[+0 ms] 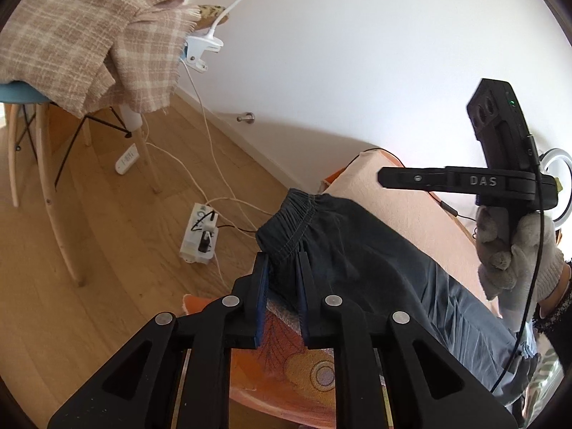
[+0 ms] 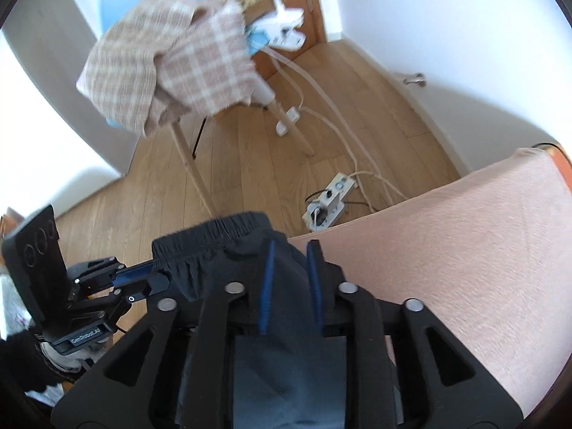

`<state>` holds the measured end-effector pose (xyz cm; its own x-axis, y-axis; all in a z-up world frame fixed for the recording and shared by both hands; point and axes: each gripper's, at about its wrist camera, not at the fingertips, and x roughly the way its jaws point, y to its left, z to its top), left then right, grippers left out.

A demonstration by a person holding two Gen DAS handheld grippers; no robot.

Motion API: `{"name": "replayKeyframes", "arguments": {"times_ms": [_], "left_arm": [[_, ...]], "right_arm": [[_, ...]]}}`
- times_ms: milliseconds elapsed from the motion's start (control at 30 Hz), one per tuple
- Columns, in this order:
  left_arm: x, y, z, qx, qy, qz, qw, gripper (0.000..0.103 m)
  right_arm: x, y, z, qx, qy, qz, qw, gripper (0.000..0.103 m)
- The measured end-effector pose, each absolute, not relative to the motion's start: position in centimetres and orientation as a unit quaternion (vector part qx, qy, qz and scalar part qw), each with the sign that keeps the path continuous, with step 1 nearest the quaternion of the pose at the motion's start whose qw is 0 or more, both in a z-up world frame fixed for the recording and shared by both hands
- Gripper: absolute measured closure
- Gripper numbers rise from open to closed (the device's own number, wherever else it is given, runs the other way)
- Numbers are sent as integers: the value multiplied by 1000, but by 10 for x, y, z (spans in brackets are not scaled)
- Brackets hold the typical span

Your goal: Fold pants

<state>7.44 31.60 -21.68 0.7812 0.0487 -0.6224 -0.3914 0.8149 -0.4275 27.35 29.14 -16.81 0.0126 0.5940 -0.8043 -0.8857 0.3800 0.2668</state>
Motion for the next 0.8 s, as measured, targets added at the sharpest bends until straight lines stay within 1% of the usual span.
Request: {"name": "replayKeyframes", "arguments": {"times_ms": [33, 67, 167, 200, 267, 367, 467, 667, 700, 767, 800], "left_arm": [[73, 316, -212, -272, 305, 125, 904, 88], [71, 315, -207, -267, 304, 127, 906, 84], [68, 312, -188, -261, 295, 118, 911, 74], [68, 309, -180, -256, 291, 113, 915, 73], [70, 299, -164, -246, 284, 98, 922, 72], [74, 277, -142, -222, 272, 63, 934, 72], [79, 247, -123, -191, 260, 23, 946, 72], [97, 187, -93, -184, 274, -72, 941, 71], [101, 176, -89, -183, 279, -87, 939, 63], [109, 151, -80, -177, 285, -120, 934, 51], [111, 137, -77, -172, 286, -136, 933, 51]], "right_arm": [[274, 281, -160, -148, 454, 531, 700, 72], [275, 269, -151, -136, 449, 525, 710, 68], [269, 229, -126, -113, 438, 497, 740, 61], [265, 212, -117, -104, 432, 492, 749, 59], [253, 177, -101, -94, 414, 473, 772, 48], [234, 120, -77, -75, 389, 439, 806, 39], [217, 67, -61, -45, 376, 405, 832, 33], [173, -37, -48, -20, 358, 314, 879, 30], [165, -54, -48, -15, 357, 303, 884, 29], [147, -93, -49, -5, 354, 272, 895, 25], [139, -111, -51, -1, 354, 258, 899, 24]]}}
